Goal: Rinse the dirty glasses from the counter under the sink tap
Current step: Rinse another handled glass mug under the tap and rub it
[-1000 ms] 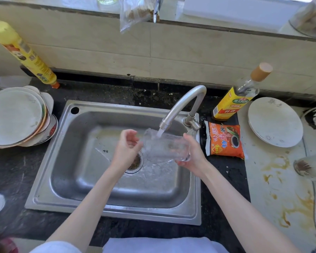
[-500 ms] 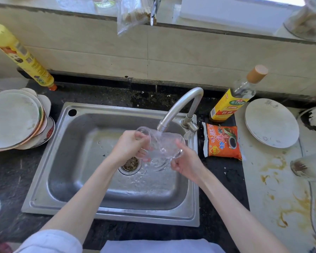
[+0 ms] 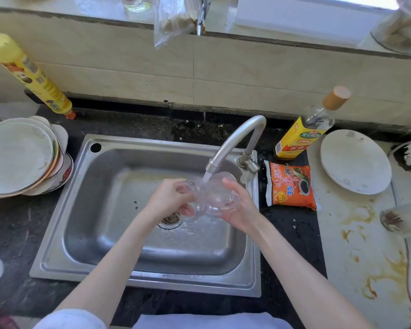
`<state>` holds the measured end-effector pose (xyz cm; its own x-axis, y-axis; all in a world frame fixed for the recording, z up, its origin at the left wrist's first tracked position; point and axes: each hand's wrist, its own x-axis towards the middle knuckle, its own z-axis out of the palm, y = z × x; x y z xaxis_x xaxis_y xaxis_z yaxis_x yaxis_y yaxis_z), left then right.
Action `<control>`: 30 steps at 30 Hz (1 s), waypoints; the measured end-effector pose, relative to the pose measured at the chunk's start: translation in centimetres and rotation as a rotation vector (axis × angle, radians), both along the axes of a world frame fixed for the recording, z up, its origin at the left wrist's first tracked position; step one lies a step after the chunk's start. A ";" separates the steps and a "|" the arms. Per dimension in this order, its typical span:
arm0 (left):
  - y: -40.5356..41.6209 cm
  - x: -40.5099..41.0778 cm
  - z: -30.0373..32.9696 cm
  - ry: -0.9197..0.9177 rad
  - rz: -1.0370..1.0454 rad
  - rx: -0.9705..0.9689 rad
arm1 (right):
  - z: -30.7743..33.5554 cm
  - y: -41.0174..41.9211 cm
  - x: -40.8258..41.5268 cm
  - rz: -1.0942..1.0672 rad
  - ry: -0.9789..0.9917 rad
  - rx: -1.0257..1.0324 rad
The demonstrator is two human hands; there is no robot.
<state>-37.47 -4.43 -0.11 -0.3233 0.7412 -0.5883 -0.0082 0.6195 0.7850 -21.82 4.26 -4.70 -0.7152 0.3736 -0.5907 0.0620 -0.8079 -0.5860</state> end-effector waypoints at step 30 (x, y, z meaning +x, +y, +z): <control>1.2 2.3 0.7 -0.271 -0.084 0.333 | -0.3 -1.9 0.9 0.025 -0.161 -0.377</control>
